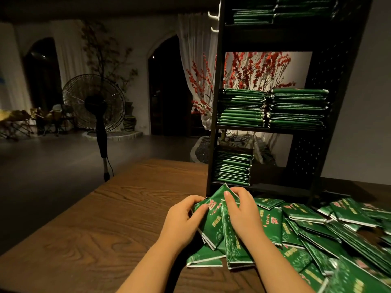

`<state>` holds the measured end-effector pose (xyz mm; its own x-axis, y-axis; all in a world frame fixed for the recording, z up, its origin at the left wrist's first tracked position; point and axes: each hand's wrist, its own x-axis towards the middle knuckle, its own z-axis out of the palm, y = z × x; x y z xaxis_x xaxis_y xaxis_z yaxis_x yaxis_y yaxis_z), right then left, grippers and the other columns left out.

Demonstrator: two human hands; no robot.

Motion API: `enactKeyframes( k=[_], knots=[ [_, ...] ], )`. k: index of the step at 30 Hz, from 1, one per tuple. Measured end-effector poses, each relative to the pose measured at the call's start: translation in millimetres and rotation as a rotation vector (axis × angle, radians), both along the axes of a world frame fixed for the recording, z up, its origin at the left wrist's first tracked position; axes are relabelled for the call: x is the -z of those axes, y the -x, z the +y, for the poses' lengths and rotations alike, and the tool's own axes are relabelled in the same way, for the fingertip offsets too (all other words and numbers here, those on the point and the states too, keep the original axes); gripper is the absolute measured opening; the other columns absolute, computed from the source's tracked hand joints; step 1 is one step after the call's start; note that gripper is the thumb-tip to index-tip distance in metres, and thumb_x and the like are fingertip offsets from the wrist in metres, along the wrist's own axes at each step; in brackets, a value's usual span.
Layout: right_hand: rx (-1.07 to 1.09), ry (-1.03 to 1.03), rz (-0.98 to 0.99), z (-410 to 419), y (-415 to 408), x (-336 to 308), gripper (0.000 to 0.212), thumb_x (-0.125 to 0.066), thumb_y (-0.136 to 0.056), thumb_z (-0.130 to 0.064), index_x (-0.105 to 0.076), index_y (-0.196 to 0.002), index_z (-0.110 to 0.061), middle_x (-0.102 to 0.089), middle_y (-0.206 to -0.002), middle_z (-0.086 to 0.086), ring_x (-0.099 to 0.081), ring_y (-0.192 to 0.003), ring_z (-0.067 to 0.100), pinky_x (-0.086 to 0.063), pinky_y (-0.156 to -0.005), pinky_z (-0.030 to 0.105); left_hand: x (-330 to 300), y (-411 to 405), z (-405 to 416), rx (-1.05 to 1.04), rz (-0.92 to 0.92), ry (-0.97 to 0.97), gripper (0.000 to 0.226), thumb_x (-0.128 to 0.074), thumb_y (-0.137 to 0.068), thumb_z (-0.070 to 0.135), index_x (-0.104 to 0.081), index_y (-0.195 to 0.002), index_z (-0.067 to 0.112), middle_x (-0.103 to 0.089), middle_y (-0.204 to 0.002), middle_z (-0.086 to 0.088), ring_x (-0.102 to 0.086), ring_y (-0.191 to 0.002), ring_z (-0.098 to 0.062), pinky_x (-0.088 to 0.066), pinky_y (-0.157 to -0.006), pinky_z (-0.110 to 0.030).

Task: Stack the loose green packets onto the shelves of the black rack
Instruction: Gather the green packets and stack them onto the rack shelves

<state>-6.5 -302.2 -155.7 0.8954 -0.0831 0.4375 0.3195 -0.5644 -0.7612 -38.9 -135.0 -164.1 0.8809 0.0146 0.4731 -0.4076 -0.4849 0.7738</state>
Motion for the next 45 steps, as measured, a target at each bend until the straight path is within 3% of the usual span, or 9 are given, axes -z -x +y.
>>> enactKeyframes(
  k=[4,8,15,20,25,33,37,40,45],
  knots=[
    [-0.040,-0.159,0.103,-4.3,1.7,-2.4,0.031,-0.055,-0.098,-0.030,-0.056,-0.127,-0.022,-0.050,-0.123,-0.007,-0.049,-0.112,0.009,-0.038,-0.089,0.027,-1.4,0.3,5.3,0.084,0.038,0.120,0.022,-0.070,-0.091,0.026,-0.063,-0.107,0.039,-0.067,-0.100,0.027,-0.066,-0.089,-0.001,-0.052,-0.076,-0.018],
    [0.027,-0.234,0.109,-6.3,1.2,-3.1,0.008,-0.057,-0.096,-0.027,-0.062,-0.092,-0.022,-0.054,-0.107,0.000,-0.053,-0.089,0.006,-0.037,-0.067,0.023,0.0,1.0,9.3,0.232,0.058,0.056,0.043,-0.082,-0.079,0.016,-0.065,-0.115,0.031,-0.069,-0.108,0.020,-0.065,-0.100,0.000,-0.050,-0.087,-0.016],
    [-0.045,-0.285,0.089,-2.1,8.3,-5.7,0.013,-0.054,-0.099,-0.024,-0.060,-0.091,-0.015,-0.064,-0.089,0.005,-0.060,-0.078,0.022,-0.045,-0.064,0.026,-2.7,-1.1,8.2,0.097,0.082,0.266,0.009,-0.073,-0.087,0.021,-0.067,-0.082,0.019,-0.071,-0.082,0.006,-0.067,-0.079,-0.013,-0.055,-0.075,-0.035],
    [0.003,-0.378,0.077,-5.0,5.2,-5.2,0.011,-0.052,-0.100,-0.028,-0.057,-0.095,-0.020,-0.061,-0.100,-0.003,-0.055,-0.103,0.016,-0.042,-0.074,0.032,-0.2,-5.1,10.8,0.050,0.096,0.402,0.033,-0.064,-0.094,0.036,-0.056,-0.066,0.020,-0.056,-0.069,0.000,-0.053,-0.069,-0.013,-0.041,-0.070,-0.035],
    [0.067,-0.546,0.091,-9.7,2.6,-6.0,0.015,-0.045,-0.103,-0.029,-0.052,-0.102,-0.015,-0.057,-0.097,0.001,-0.054,-0.089,0.018,-0.041,-0.071,0.034,3.3,-11.6,15.9,0.042,0.091,0.469,0.016,-0.076,-0.076,0.032,-0.062,-0.083,0.028,-0.067,-0.092,-0.004,-0.065,-0.085,-0.029,-0.053,-0.079,-0.047],
    [0.009,-0.464,0.181,-8.1,3.3,-7.7,0.024,-0.039,-0.105,-0.030,-0.044,-0.090,-0.012,-0.037,-0.077,0.002,-0.036,-0.066,0.016,-0.030,-0.058,0.032,0.7,-14.5,20.9,0.083,0.165,0.750,0.040,-0.064,-0.089,-0.005,-0.053,-0.117,0.022,-0.069,-0.114,-0.013,-0.068,-0.106,-0.034,-0.053,-0.094,-0.054],
    [-0.079,-0.410,0.213,-3.1,6.1,-8.2,0.016,-0.047,-0.102,-0.031,-0.050,-0.097,-0.016,-0.052,-0.085,0.004,-0.050,-0.074,0.018,-0.041,-0.064,0.033,0.3,-8.5,14.6,0.170,0.205,0.618,0.042,-0.073,-0.085,0.001,-0.060,-0.119,0.023,-0.073,-0.112,-0.002,-0.068,-0.108,-0.024,-0.051,-0.098,-0.053],
    [-0.141,-0.491,0.264,-3.7,4.3,-4.8,0.016,-0.058,-0.096,-0.033,-0.054,-0.108,-0.024,-0.066,-0.113,0.006,-0.065,-0.102,0.024,-0.053,-0.091,0.049,-0.9,-6.8,13.7,0.126,0.185,0.543,0.036,-0.075,-0.084,0.006,-0.066,-0.115,0.024,-0.074,-0.110,0.004,-0.068,-0.107,-0.017,-0.051,-0.100,-0.047],
    [-0.209,-0.560,0.178,-0.9,6.5,-8.1,0.015,-0.054,-0.099,-0.015,-0.059,-0.108,-0.026,-0.071,-0.111,0.003,-0.069,-0.101,0.023,-0.052,-0.094,0.051,-0.4,-13.1,12.4,0.129,0.345,0.692,0.030,-0.066,-0.089,0.045,-0.063,-0.105,0.020,-0.068,-0.118,-0.011,-0.065,-0.098,-0.024,-0.050,-0.089,-0.048]
  ],
)
